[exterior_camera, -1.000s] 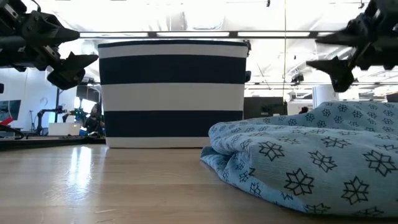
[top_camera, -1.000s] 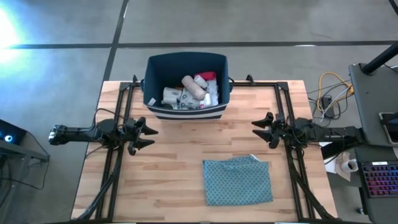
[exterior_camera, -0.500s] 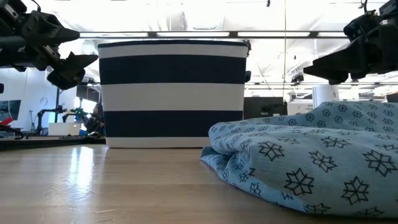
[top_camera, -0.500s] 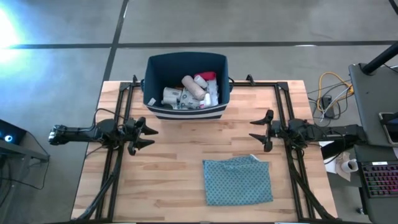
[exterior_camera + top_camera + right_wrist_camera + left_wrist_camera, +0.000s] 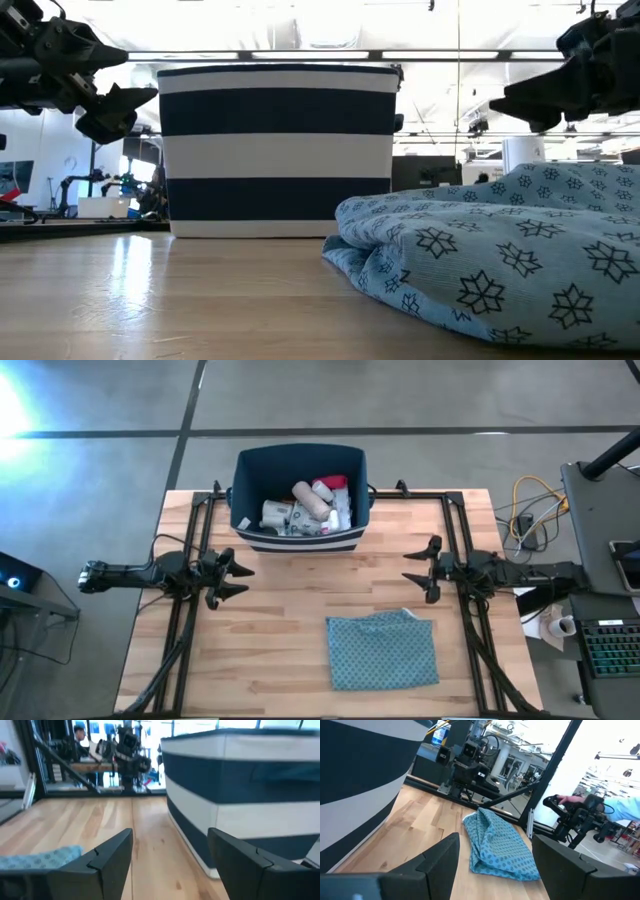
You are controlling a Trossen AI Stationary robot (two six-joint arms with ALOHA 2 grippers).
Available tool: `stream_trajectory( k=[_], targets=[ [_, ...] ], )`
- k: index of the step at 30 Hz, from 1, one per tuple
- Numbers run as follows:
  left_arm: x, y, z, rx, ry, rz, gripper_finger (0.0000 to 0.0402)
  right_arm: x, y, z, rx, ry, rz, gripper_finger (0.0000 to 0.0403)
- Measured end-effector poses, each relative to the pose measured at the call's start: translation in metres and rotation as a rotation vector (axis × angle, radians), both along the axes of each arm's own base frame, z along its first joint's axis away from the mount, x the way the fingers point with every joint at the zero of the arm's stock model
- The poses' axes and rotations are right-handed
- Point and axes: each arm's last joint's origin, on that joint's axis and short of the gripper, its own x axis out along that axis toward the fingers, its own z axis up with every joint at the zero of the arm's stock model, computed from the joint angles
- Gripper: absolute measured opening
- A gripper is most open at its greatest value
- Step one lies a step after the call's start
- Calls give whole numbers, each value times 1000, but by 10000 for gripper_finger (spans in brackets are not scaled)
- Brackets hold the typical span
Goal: Pick & place medical supplies in basket/bin
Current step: Return to Home Position
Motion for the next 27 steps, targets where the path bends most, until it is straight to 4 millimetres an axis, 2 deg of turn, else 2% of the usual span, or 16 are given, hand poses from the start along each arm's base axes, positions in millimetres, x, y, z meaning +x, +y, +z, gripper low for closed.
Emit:
stream_trajectory(
  k=[7,17,27],
  targets=[
    [0,0,0,0,0,0,230,-4,0,7,4,-84,0,256],
    [0,0,0,0,3,0,230,-4,0,7,3,-88,0,247],
    [0,0,0,0,3,0,230,-4,0,7,3,-88,0,256]
  ],
)
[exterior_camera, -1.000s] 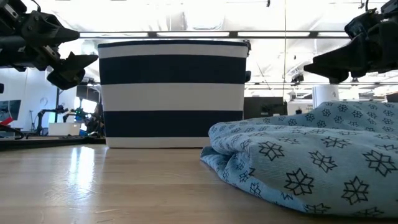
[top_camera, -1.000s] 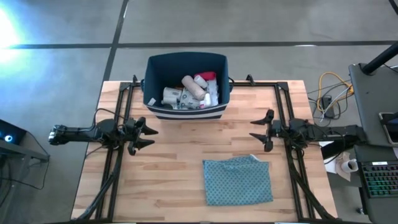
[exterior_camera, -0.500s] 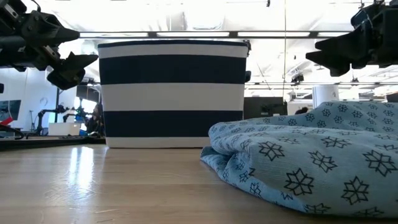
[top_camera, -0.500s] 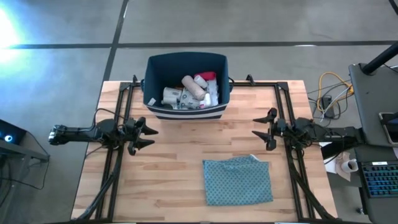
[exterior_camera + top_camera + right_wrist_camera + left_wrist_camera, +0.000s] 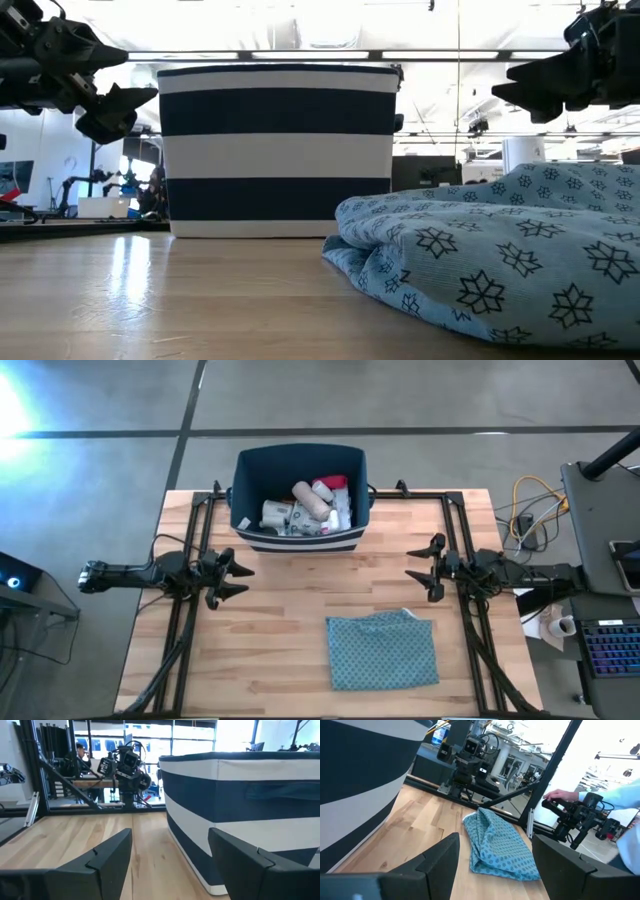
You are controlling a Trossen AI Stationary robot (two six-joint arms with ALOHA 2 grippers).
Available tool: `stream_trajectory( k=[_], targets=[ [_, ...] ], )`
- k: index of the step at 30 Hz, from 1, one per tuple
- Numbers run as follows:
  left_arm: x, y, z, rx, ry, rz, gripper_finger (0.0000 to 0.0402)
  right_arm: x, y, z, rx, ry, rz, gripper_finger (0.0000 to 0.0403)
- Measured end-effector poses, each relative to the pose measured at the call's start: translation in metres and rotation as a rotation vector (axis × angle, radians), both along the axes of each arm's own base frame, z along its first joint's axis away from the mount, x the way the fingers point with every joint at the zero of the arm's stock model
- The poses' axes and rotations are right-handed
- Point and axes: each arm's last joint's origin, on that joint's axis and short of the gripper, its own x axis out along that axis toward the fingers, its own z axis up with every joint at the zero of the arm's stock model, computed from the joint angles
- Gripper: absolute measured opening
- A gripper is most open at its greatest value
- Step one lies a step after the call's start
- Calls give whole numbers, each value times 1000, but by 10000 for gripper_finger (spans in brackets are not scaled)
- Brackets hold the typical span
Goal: Pick & place medical supplies in basket/bin
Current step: Return to Home Position
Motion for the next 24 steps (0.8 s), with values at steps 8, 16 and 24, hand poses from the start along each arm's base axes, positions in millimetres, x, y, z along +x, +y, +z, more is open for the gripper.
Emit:
stream_trajectory(
  k=[8,16,24],
  targets=[
    [0,0,0,0,0,0,230,0,1,0,0,0,8,248],
    [0,0,0,0,0,0,230,0,1,0,0,0,8,252],
    [0,0,0,0,0,0,230,0,1,0,0,6,8,253]
  ],
)
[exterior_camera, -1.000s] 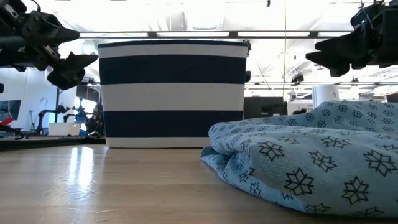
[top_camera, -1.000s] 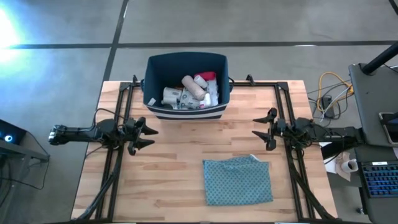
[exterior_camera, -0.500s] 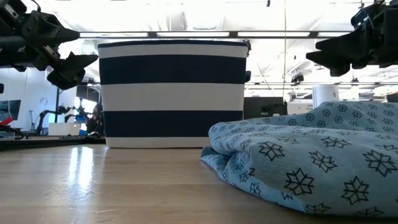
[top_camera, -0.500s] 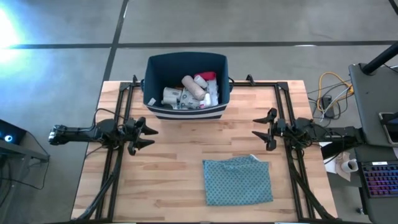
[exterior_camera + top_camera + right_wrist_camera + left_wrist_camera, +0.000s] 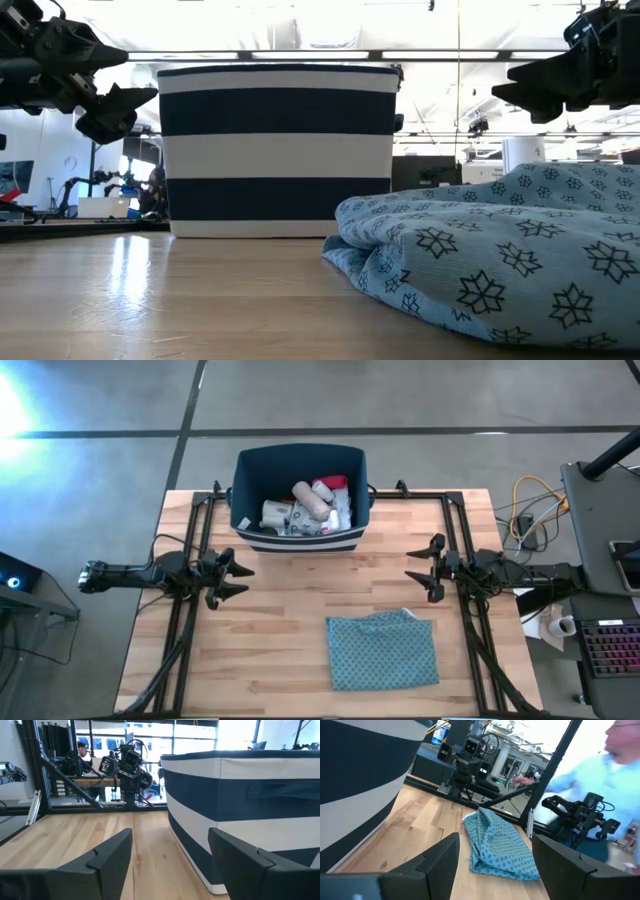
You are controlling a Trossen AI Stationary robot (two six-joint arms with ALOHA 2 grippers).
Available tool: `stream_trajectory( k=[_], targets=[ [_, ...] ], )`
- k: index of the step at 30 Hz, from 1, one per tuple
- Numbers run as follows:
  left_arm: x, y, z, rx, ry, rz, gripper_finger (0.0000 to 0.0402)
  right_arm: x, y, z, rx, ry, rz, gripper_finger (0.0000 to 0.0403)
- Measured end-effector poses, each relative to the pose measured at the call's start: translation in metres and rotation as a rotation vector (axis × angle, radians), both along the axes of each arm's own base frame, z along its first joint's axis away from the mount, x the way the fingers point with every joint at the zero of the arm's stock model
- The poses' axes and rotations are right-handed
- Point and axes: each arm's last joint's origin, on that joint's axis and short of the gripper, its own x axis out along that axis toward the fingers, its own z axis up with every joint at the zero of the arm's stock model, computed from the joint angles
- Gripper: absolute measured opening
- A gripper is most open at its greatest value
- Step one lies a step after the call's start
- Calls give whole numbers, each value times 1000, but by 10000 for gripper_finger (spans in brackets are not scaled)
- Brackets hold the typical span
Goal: Pick & place medical supplies in basket/bin
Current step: Return to Home Position
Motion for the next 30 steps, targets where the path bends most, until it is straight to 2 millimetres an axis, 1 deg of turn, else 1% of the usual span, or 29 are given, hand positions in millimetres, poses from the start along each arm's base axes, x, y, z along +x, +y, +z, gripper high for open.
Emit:
stream_trajectory(
  k=[5,14,24,30],
  targets=[
    [0,0,0,0,0,0,230,0,0,0,0,0,0,249],
    [0,0,0,0,0,0,230,0,0,0,0,6,0,256],
    [0,0,0,0,0,0,230,0,0,0,0,5,0,246],
    [0,0,0,0,0,0,230,0,0,0,0,5,0,250]
  ],
)
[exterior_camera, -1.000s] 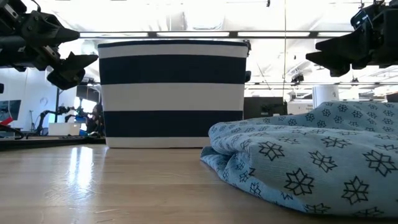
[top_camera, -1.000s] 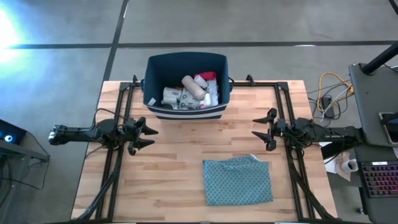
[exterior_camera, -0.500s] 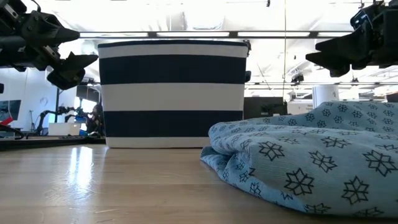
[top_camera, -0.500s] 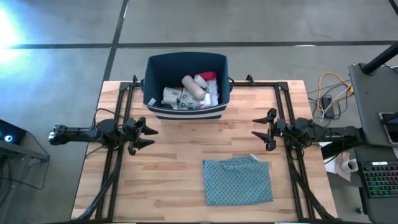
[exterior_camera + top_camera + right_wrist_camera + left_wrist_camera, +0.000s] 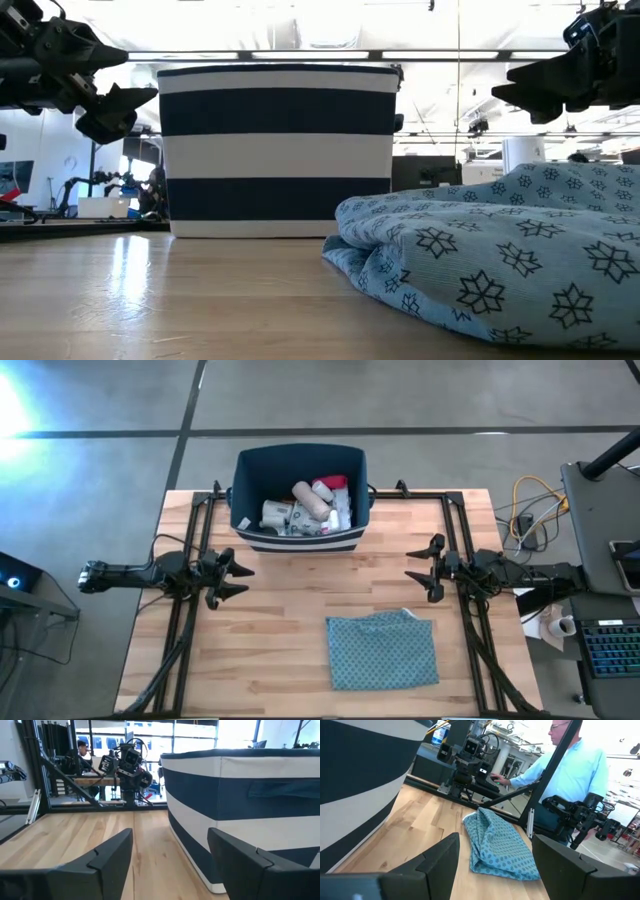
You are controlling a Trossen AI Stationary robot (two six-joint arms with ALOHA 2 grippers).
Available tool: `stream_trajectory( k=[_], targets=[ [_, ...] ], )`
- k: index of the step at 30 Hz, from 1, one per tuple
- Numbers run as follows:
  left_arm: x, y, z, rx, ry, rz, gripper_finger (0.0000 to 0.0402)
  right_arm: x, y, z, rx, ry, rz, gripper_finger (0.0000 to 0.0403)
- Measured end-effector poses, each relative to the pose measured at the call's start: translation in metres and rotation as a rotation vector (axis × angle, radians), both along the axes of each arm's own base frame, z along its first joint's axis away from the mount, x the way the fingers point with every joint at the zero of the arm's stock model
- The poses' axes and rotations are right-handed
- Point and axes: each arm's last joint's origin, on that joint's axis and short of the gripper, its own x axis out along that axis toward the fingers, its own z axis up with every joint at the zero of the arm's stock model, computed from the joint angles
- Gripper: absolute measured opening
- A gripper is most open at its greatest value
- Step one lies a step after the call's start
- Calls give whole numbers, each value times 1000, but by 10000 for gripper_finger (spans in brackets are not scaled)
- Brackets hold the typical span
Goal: Pick & place medical supplies in basket/bin
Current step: Return to Home Position
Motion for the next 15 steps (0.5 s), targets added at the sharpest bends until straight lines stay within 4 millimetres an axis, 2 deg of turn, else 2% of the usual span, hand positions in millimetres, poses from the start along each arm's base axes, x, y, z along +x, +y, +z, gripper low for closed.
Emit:
stream_trajectory(
  k=[15],
  targets=[
    [0,0,0,0,0,0,230,0,0,0,0,0,0,249]
  ],
)
